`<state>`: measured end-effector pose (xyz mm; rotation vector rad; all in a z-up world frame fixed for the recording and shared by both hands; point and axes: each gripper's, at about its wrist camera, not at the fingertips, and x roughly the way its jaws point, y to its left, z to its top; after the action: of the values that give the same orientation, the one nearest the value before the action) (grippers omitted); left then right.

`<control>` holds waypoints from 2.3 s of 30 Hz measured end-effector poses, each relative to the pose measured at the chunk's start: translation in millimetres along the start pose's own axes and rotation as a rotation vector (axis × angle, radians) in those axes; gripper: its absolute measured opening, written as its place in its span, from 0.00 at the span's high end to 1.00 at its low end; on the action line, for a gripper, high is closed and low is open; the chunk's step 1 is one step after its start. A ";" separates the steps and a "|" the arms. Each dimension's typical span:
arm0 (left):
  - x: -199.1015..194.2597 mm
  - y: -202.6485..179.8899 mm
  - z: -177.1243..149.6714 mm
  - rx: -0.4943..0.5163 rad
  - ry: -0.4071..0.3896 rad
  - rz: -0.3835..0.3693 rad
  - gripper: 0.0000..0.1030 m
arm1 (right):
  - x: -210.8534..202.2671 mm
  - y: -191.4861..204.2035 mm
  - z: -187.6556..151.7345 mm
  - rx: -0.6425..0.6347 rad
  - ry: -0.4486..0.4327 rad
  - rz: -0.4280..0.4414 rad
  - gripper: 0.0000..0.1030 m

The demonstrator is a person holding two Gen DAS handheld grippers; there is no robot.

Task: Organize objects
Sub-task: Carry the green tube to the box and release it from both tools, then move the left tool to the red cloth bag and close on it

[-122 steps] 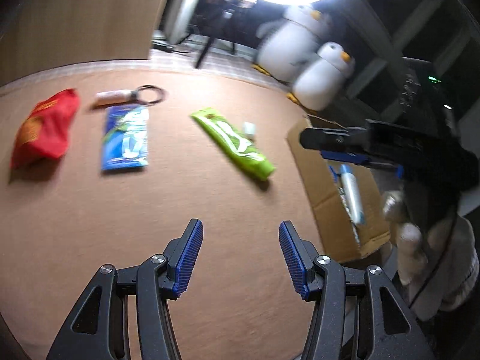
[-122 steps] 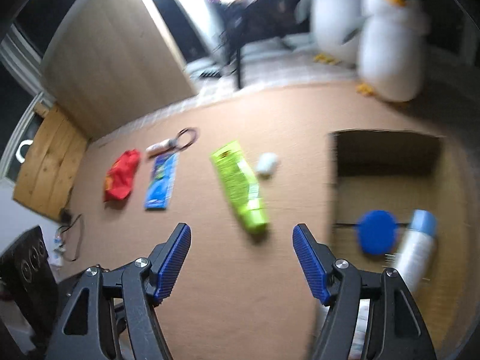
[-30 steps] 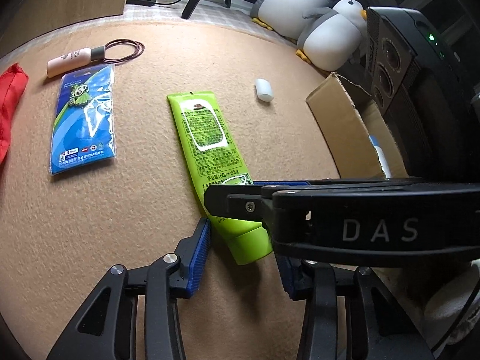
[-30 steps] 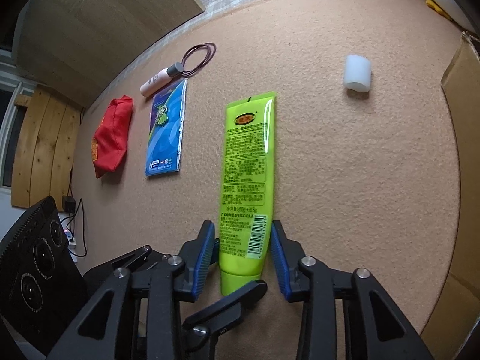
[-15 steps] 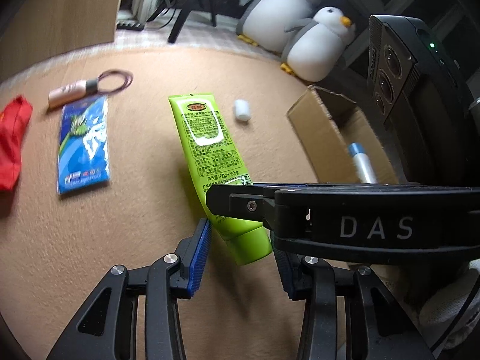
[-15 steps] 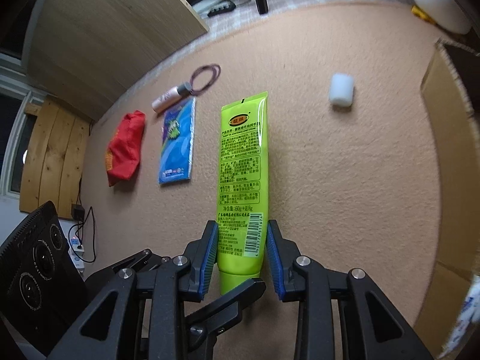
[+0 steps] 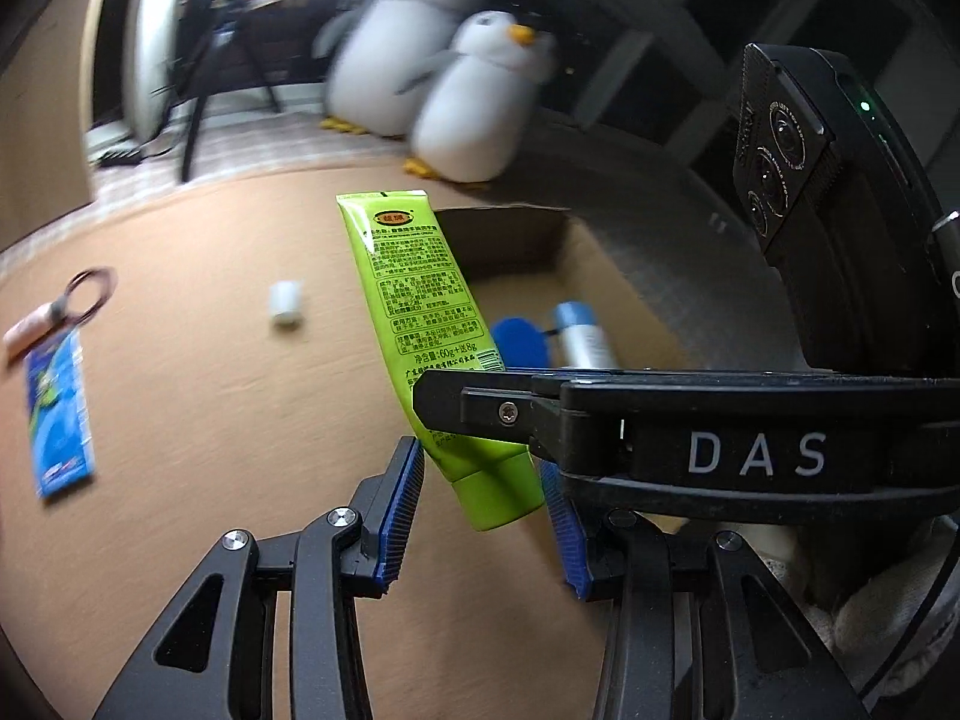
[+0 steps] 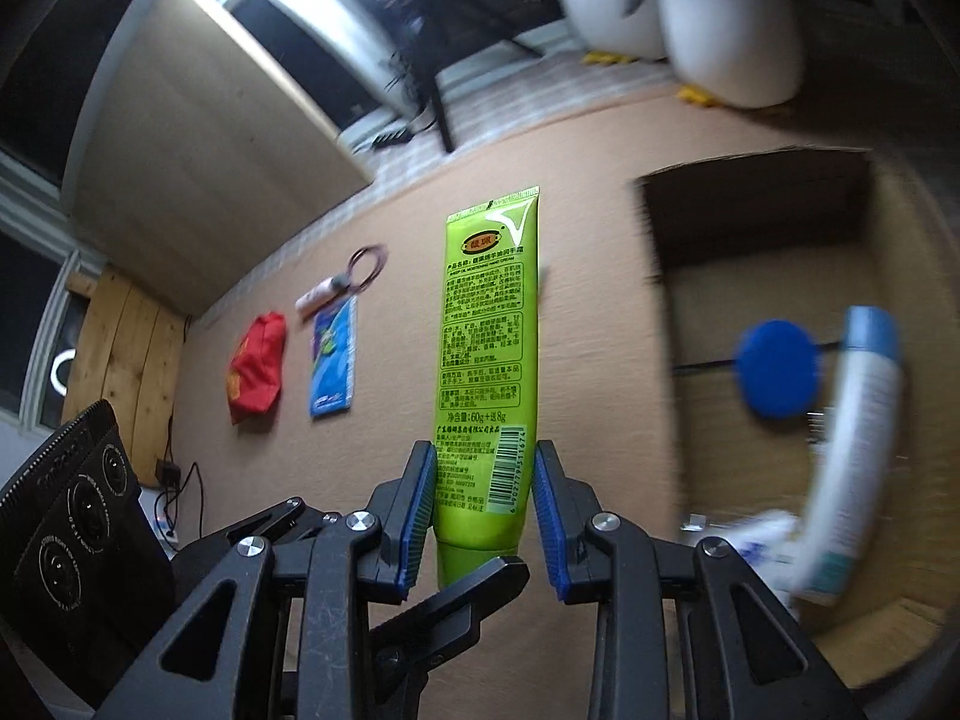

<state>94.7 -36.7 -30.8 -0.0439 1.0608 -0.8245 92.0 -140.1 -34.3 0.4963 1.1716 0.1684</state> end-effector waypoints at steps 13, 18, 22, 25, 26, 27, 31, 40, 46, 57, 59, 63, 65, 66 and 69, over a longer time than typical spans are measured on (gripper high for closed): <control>58.9 -75.9 18.8 0.092 0.054 -0.066 0.57 | -45.4 -76.4 -3.8 0.079 -0.048 -0.064 0.71; 62.8 -75.7 21.2 0.101 0.054 -0.046 0.44 | -50.9 -83.5 -4.6 0.037 -0.067 -0.139 0.58; 51.8 -65.6 16.2 0.083 0.040 -0.029 0.44 | -52.2 -88.1 -4.0 0.044 -0.084 -0.135 0.51; 40.2 -52.6 11.3 0.054 0.026 -0.020 0.44 | -51.6 -87.4 -5.1 0.044 -0.102 -0.123 0.48; 37.7 -48.2 10.9 0.046 0.021 -0.015 0.44 | -51.2 -86.0 -5.8 0.042 -0.108 -0.120 0.47; 32.4 -43.3 8.8 0.037 0.014 -0.008 0.44 | -50.9 -83.9 -7.1 0.036 -0.119 -0.114 0.46; 12.2 -27.7 -2.5 0.009 -0.008 0.012 0.44 | -51.3 -72.7 -12.6 0.014 -0.163 -0.082 0.36; -53.6 33.0 -39.2 -0.101 -0.071 0.099 0.44 | -51.9 -34.3 -20.8 -0.069 -0.220 -0.155 0.35; -102.4 84.3 -59.6 -0.192 -0.127 0.182 0.44 | -37.9 -23.3 -18.7 -0.042 -0.190 -0.179 0.35; -187.4 209.1 -82.7 -0.371 -0.197 0.335 0.44 | -23.8 19.2 -27.5 -0.093 -0.209 -0.169 0.35; -197.6 227.6 -79.9 -0.402 -0.212 0.349 0.44 | -19.9 32.2 -32.9 -0.145 -0.218 -0.186 0.35; -211.1 271.3 -66.4 -0.463 -0.239 0.388 0.42 | -10.8 54.3 -48.7 -0.209 -0.228 -0.162 0.35; -211.6 291.9 -58.1 -0.490 -0.244 0.392 0.42 | -4.3 59.3 -53.6 -0.202 -0.208 -0.146 0.35; -211.0 303.5 -53.8 -0.513 -0.247 0.398 0.42 | -0.8 61.0 -56.6 -0.194 -0.195 -0.135 0.35; -203.8 331.4 -41.8 -0.571 -0.263 0.399 0.42 | 6.0 61.3 -63.5 -0.163 -0.170 -0.121 0.35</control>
<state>207.4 338.0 -33.8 -0.4002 0.9809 -0.1328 44.3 -65.7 -30.2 0.2894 1.0091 0.1138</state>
